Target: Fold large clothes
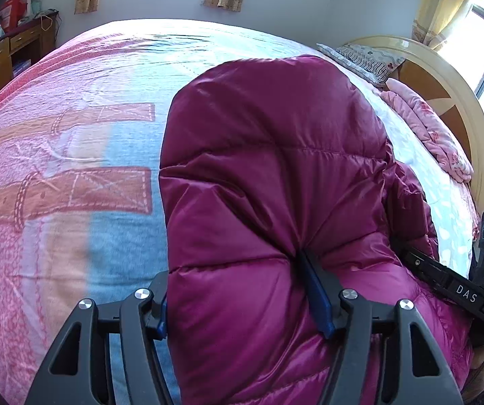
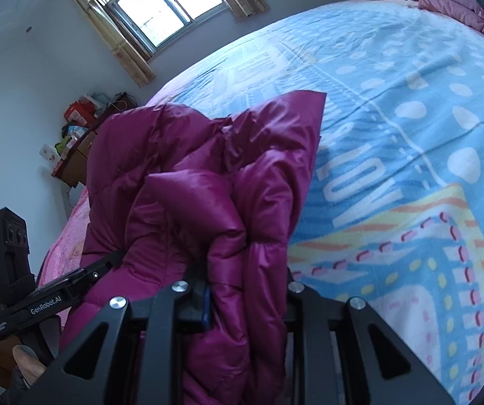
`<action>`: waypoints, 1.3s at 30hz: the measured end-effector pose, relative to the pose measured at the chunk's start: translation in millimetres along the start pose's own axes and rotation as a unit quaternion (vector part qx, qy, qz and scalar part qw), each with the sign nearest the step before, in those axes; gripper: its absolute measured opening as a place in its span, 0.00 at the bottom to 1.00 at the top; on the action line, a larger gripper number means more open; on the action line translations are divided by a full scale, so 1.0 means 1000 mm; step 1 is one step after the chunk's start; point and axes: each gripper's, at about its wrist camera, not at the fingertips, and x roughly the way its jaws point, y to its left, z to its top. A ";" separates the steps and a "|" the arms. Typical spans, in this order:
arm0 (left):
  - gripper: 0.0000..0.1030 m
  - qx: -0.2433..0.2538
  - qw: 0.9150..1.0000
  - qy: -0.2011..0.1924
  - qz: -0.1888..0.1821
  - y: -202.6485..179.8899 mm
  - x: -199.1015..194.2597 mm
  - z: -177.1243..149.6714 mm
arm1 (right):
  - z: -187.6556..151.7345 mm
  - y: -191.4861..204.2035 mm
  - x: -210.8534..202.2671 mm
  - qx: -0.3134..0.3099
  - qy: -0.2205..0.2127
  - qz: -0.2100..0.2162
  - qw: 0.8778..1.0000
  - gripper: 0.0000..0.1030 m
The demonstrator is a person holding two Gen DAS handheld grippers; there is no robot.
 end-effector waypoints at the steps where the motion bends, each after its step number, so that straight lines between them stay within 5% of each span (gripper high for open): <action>1: 0.59 0.000 1.000 0.001 0.000 -0.003 0.001 0.002 | 0.003 0.004 0.001 -0.008 0.002 -0.007 1.000 0.24; 11: 0.49 -0.013 1.000 0.000 0.023 0.022 -0.026 -0.005 | 0.005 0.064 0.025 -0.046 -0.006 -0.016 0.999 0.20; 19: 0.48 -0.033 0.996 -0.033 0.075 0.062 -0.057 -0.009 | 0.017 0.120 0.074 -0.058 0.001 0.038 0.998 0.19; 39: 0.47 -0.126 0.969 -0.099 0.188 0.176 -0.120 -0.006 | 0.060 0.303 0.204 -0.153 0.033 0.126 0.980 0.19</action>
